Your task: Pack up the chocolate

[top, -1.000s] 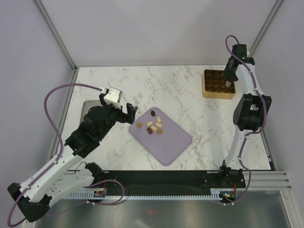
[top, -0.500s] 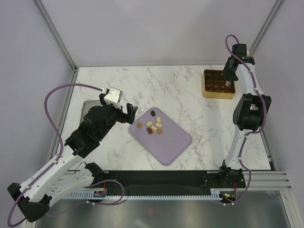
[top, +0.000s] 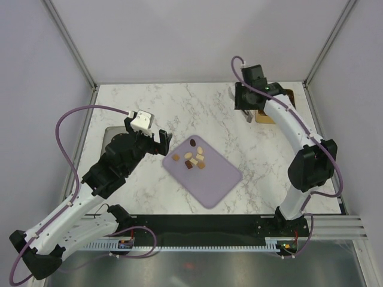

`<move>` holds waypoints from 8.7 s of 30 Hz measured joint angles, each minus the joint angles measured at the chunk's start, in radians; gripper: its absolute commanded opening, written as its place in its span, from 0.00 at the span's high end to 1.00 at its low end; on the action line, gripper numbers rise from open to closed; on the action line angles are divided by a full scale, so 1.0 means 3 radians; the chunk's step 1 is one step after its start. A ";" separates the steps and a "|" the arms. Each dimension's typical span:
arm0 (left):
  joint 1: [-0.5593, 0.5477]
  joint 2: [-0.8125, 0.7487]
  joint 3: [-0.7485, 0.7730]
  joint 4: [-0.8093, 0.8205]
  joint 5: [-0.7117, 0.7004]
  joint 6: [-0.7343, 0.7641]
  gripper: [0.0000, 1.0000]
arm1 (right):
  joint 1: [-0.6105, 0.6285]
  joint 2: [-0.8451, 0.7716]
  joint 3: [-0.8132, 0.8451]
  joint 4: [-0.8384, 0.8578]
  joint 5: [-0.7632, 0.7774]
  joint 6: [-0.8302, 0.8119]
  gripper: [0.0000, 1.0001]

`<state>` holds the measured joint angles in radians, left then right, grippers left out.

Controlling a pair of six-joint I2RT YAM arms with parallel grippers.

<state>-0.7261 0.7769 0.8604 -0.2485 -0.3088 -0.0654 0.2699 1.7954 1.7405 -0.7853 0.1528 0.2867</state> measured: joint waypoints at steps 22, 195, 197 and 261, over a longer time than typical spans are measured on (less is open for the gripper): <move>0.0000 -0.0041 0.0000 0.0000 -0.0018 0.0000 0.03 | 0.1937 -0.0369 -0.1007 0.0287 0.0076 0.0242 0.46; 0.0000 -0.0038 0.0000 0.0000 -0.0031 0.0001 0.03 | 0.1765 -0.1106 -0.1926 -0.0017 -0.0453 -0.0361 0.48; 0.0000 -0.0038 0.0000 0.0000 -0.0034 0.0001 0.03 | 0.1771 -0.1063 -0.1928 -0.0017 -0.0409 -0.0362 0.48; 0.0000 -0.0038 0.0000 0.0001 -0.0090 0.0001 0.03 | -0.0540 0.0225 0.0355 -0.0362 0.0348 -0.0175 0.68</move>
<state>-0.7261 0.7654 0.8604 -0.2481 -0.3359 -0.0650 0.1078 1.8629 1.8469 -0.8940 0.2573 0.2340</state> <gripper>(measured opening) 0.971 0.352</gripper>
